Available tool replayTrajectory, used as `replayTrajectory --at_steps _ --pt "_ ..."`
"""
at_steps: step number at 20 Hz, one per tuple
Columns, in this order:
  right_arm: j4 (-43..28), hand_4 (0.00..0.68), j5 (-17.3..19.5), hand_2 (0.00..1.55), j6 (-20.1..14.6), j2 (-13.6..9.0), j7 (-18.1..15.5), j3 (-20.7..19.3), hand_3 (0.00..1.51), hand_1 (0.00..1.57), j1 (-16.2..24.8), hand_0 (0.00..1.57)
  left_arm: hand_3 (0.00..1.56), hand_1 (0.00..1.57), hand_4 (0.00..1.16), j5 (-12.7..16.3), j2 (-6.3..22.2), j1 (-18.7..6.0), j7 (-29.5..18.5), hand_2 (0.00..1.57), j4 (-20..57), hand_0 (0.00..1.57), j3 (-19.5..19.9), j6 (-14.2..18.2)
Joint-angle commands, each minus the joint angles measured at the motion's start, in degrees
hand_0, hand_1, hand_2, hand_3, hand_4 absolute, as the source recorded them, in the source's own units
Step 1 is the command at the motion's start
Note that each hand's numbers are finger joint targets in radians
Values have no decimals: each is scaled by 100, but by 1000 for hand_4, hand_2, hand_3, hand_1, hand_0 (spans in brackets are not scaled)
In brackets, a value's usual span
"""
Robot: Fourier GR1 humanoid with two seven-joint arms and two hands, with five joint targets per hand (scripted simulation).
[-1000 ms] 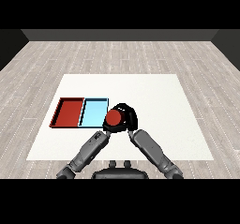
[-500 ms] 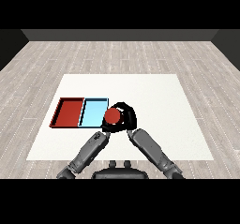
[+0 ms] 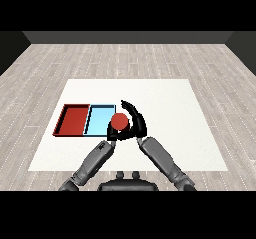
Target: Pick the red can and put it in the red box
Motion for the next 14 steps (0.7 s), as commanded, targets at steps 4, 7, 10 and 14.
replayTrajectory --at_steps 4,7,10,14 --pt "-490 0 320 0 -158 -1 126 67 0 0 644 0 1497 1571 1136 365 -111 -361 -486 1571 355 1571 -345 421" --pt "112 0 65 0 308 -2 -114 -317 0 0 247 0 1483 1571 1135 95 -112 0 -348 1571 106 1571 -396 479" --pt "-42 0 -29 0 3 -1 88 -210 0 0 147 0 1476 1571 1132 -152 241 -39 141 1571 -170 1571 205 -95" --pt "-716 0 -196 0 576 -207 234 -649 0 0 651 0 1456 1571 1132 -270 -30 -356 126 1571 107 1571 455 137"
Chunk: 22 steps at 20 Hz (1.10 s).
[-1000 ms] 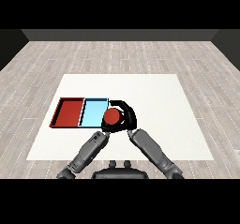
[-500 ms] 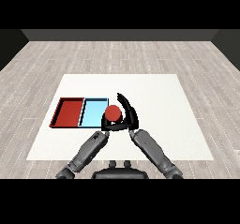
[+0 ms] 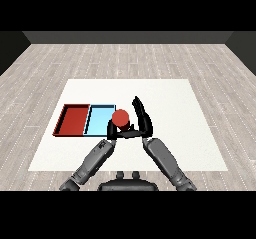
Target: Pick the red can and put it in the red box
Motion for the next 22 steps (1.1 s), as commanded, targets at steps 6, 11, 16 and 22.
replayTrajectory --at_steps 6,11,16,22 --pt "-1173 0 -154 0 608 -424 -126 -512 0 0 1047 0 1468 1571 1128 -335 121 -184 178 1562 -33 1571 631 -270" --pt "-2030 0 -308 0 802 -802 -8 -780 0 0 1794 0 1484 1571 1139 -202 730 22 607 1571 -604 1571 1126 -506" --pt "-1950 0 -821 0 1393 -1202 -190 -1349 0 0 2285 0 1476 1571 1136 -319 1491 66 1074 1571 -854 1571 1603 -356" --pt "-1617 0 -734 0 1499 -1061 -713 -1489 0 0 2870 0 1490 1571 1120 -679 2248 166 1334 1571 -478 1571 1894 -516"
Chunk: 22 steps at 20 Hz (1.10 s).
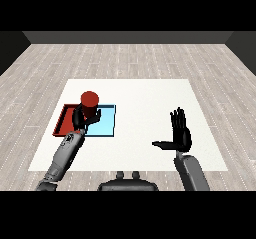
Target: Pick the red can and put it in the red box
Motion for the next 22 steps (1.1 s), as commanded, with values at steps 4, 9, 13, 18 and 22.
replayTrajectory --at_steps 4,9,13,18,22 --pt "-196 0 -161 0 175 2 -116 -108 0 0 597 0 1471 1571 1112 -349 928 -158 441 1540 1288 1571 439 -251" --pt "324 0 -152 0 233 -104 -59 -369 0 0 196 0 1485 1571 1050 -586 1145 -814 699 1556 3211 1571 516 -615" --pt "965 0 -281 0 391 6 -268 -518 0 0 -187 0 1416 1571 1002 -1007 1196 -830 853 1525 4412 1571 352 -457" --pt "1222 0 -112 0 296 0 -307 -584 0 0 -404 0 0 632 771 -1176 1188 -1308 941 598 5846 632 385 -853" --pt "1612 0 32 0 240 260 -508 -417 0 0 -571 0 0 920 714 -1337 802 -1581 1138 877 6542 920 299 -861"
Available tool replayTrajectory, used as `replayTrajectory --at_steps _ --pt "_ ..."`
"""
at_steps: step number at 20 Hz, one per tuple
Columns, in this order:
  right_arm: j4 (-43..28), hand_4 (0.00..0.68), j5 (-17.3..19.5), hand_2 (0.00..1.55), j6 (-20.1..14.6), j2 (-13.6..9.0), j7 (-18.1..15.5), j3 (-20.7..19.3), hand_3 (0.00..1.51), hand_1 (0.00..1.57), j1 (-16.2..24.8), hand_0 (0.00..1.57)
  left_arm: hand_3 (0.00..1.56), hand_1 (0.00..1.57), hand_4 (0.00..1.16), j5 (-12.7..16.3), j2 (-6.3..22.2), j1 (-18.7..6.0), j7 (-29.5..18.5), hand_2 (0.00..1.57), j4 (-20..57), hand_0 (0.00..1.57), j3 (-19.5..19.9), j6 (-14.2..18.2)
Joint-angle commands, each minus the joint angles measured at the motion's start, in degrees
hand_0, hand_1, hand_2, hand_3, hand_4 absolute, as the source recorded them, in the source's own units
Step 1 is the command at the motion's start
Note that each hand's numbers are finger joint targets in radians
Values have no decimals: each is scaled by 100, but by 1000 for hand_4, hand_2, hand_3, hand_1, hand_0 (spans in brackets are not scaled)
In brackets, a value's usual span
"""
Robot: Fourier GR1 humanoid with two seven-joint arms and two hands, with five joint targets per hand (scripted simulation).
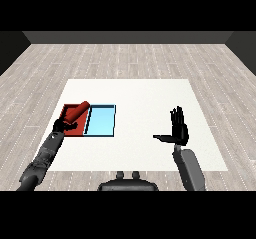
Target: Pick the red can and put it in the red box
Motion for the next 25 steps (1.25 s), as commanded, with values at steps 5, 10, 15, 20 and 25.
replayTrajectory --at_steps 5,10,15,20,25 --pt "398 0 -46 0 125 147 -222 -81 0 0 -192 0 0 0 197 -526 -79 -437 73 0 1243 0 -374 -1058" --pt "487 0 -50 0 278 56 -349 -195 0 0 -216 0 0 0 0 88 110 -647 -508 0 1163 0 369 -821" --pt "404 0 -153 0 386 173 -414 -106 0 0 -188 0 0 1022 0 1348 -178 -459 -2379 959 -86 1022 1535 -1549" --pt "323 0 -130 0 566 -74 -425 -160 0 0 -54 0 0 0 0 2355 -947 -361 -3514 0 -1030 0 2235 -2806" --pt "308 0 95 0 659 -128 -580 0 0 0 153 0 0 0 0 2229 -1709 440 -4010 0 -2290 0 1668 -3182"
